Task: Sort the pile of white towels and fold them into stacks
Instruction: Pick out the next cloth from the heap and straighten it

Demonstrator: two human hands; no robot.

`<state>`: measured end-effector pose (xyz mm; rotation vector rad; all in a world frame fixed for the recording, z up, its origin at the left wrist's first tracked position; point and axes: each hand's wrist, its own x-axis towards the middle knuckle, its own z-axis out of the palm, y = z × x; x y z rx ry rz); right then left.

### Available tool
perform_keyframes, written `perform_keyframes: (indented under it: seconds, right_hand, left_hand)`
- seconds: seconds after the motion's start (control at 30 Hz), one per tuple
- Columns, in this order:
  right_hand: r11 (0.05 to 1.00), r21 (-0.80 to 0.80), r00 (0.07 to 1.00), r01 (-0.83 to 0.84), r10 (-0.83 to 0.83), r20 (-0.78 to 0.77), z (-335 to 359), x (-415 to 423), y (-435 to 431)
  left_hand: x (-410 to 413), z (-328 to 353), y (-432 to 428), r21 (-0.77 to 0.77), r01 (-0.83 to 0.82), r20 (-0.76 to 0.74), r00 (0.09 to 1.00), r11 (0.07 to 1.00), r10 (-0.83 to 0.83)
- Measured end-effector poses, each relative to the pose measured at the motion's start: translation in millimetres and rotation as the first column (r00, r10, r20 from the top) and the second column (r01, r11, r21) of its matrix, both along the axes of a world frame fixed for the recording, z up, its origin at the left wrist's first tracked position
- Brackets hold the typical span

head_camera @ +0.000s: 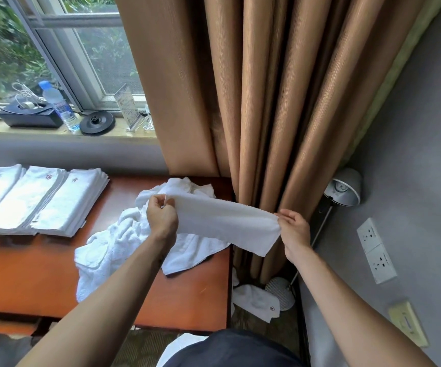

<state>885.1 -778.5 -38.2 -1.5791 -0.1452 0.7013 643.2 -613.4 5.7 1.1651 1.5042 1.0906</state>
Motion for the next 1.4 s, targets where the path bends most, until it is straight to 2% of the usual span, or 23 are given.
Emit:
perform_keyframes:
  seconds: [0.17,0.27,0.33,0.4,0.47,0.57,0.63,0.67,0.77,0.83,1.0,1.1,1.17,1.27,1.33,1.4]
  right_hand:
    - [0.976,0.0,0.956,0.219,-0.215,-0.198,7,-2,5]
    - [0.959,-0.005,0.938,0.282,-0.277,-0.207,10,-4,6]
    - [0.974,-0.031,0.968,0.226,-0.228,-0.101,9,-5,4]
    - [0.986,-0.136,0.992,0.098,-0.086,0.094,4,-2,-1]
    - [0.964,-0.264,0.968,-0.013,0.079,0.239,-1,1,-7]
    - [0.919,-0.388,0.944,-0.07,0.187,0.272,-11,-2,-12]
    - [0.917,-0.398,0.983,-0.021,0.091,0.157,-15,-4,-11]
    - [0.931,-0.365,0.999,0.008,0.004,0.031,-17,-5,-9]
    - [0.972,-0.212,0.944,0.096,-0.157,-0.29,-15,-6,-6]
    - [0.978,-0.159,0.916,0.132,-0.181,-0.358,-13,-4,-8]
    - [0.985,-0.168,0.94,-0.048,-0.012,-0.342,-13,-5,-14]
    - [0.938,-0.281,0.932,-0.202,0.096,-0.349,-11,-10,-16]
    - [0.896,-0.283,0.884,-0.342,0.205,-0.42,-1,-16,-13]
    - [0.893,-0.104,0.82,-0.437,0.348,-0.455,19,-28,-4]
    - [0.879,0.044,0.794,-0.475,0.449,-0.41,34,-37,2]
    - [0.835,0.138,0.768,-0.532,0.545,-0.338,49,-49,6]
  left_hand:
    - [-2,2,-5,-0.007,0.024,0.034,0.999,1.0,-0.024]
    - [-3,2,-11,-0.018,0.02,0.048,0.999,1.0,-0.019]
    - [-3,2,-14,-0.024,0.016,0.055,0.998,1.0,-0.014]
    - [-5,4,-15,-0.003,0.014,0.052,0.999,1.0,-0.014]
    - [-7,7,-14,0.022,0.012,0.05,0.999,1.0,-0.013]
    - [-6,10,-15,0.04,0.021,0.04,0.999,0.999,-0.023]
    - [-5,10,-16,0.044,0.024,0.035,0.999,0.999,-0.026]
    - [-6,9,-17,0.041,0.022,0.033,0.999,0.999,-0.024]
    - [-13,5,-18,0.034,0.022,0.011,1.0,0.999,-0.023]
    - [-16,5,-19,0.039,0.035,-0.001,0.999,0.999,-0.035]
    - [-7,22,-29,0.152,0.216,-0.055,0.976,0.964,-0.21]
    - [5,35,-38,0.263,0.384,-0.173,0.921,0.885,-0.349]
    - [14,40,-43,0.324,0.515,-0.286,0.853,0.793,-0.437]
    - [25,42,-49,0.288,0.671,-0.453,0.724,0.683,-0.521]
    - [30,40,-50,0.21,0.716,-0.506,0.662,0.666,-0.552]
    - [32,37,-49,0.167,0.714,-0.498,0.656,0.68,-0.567]
